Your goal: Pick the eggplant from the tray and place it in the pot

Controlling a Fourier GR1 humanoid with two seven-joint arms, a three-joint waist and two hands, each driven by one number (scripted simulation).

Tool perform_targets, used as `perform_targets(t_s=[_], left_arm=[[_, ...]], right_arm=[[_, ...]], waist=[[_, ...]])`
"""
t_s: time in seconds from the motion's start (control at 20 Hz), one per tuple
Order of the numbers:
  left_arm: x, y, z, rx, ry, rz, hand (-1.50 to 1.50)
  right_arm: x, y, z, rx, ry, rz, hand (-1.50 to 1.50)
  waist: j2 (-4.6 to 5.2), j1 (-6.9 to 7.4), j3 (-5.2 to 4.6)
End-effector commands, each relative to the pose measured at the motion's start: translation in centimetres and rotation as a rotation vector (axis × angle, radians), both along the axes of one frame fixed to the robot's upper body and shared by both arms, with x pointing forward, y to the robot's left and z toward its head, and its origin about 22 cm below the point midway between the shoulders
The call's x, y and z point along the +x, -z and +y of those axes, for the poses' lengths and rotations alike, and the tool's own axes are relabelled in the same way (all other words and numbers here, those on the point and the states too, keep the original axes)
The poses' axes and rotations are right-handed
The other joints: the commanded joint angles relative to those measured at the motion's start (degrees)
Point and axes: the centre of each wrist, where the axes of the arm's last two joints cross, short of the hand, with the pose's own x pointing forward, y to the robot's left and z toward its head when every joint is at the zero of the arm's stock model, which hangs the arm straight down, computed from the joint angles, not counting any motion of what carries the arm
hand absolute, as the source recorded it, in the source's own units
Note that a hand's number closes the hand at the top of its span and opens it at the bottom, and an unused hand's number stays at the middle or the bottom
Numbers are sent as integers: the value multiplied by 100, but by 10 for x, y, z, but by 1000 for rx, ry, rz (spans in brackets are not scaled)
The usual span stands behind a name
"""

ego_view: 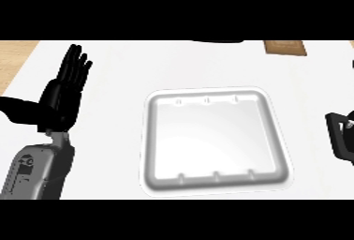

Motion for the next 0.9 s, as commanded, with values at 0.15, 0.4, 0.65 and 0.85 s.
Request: perform_targets(t_s=[0.15,0.4,0.65,0.85], left_arm=[[-5,3,7,5,-63,16,0],[-8,6,22,-12,-101,25,0],[-18,16,36,-6,-112,47,0],[-25,19,34,3,-123,21,0]], right_arm=[[8,10,6,79,284,-71,150],[-5,23,-12,87,312,-49,150],[-29,29,-37,94,308,-119,150],[-59,66,-52,113,278,-131,150]], waist=[[-115,-322,26],[-172,-551,25],[-200,-632,23],[-193,-644,25]])
